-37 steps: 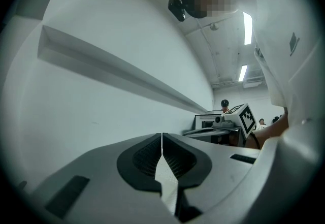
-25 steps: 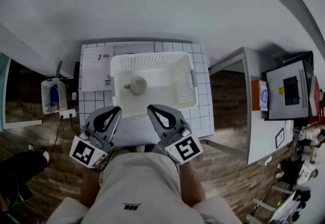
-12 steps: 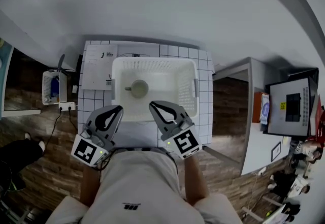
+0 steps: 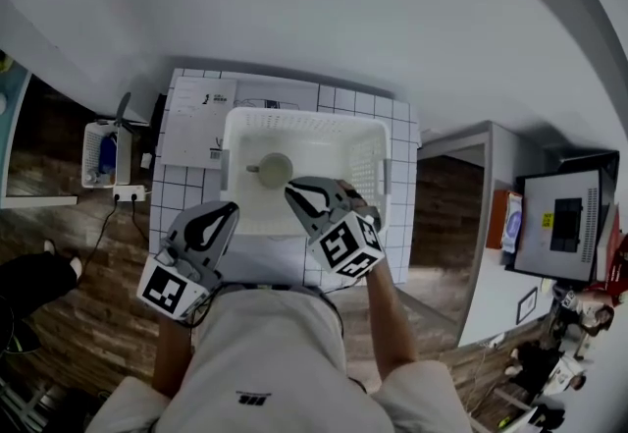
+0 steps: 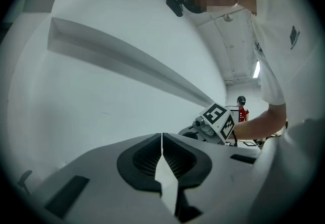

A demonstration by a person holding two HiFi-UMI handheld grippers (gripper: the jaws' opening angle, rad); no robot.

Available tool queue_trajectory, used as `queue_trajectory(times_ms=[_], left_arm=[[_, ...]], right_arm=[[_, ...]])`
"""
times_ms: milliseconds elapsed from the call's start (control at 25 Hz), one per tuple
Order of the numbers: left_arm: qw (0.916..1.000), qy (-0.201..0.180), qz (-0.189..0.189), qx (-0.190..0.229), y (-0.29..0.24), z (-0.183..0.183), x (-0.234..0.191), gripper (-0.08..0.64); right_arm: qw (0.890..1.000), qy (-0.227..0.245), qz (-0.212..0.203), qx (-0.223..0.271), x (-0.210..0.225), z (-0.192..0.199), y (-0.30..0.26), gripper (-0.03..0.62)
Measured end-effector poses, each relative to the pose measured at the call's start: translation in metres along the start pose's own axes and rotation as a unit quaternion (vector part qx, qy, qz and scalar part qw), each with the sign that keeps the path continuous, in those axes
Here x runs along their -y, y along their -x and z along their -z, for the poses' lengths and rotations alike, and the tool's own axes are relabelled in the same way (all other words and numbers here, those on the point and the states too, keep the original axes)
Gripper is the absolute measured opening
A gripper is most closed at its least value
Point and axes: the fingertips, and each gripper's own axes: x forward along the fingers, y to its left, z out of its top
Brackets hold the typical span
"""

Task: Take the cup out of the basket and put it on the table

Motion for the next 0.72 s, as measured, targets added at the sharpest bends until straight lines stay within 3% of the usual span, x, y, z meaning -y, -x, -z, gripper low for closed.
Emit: queue_trajectory(times_ms=[240,720], left_arm=[[1.0,0.003,-0.006,-0.001,0.002,0.002,-0.003,0.015],[0.9998,0.009,-0.017,-0.001,0.006,0.006,-0.007,0.015]], right_arm=[[0.994,0.071,-0.043,-0.066,0.002,0.021,-0.031,0.021],[0.969,0.135,-0.125,-0.165,-0.013,0.071,-0.077,0.091]])
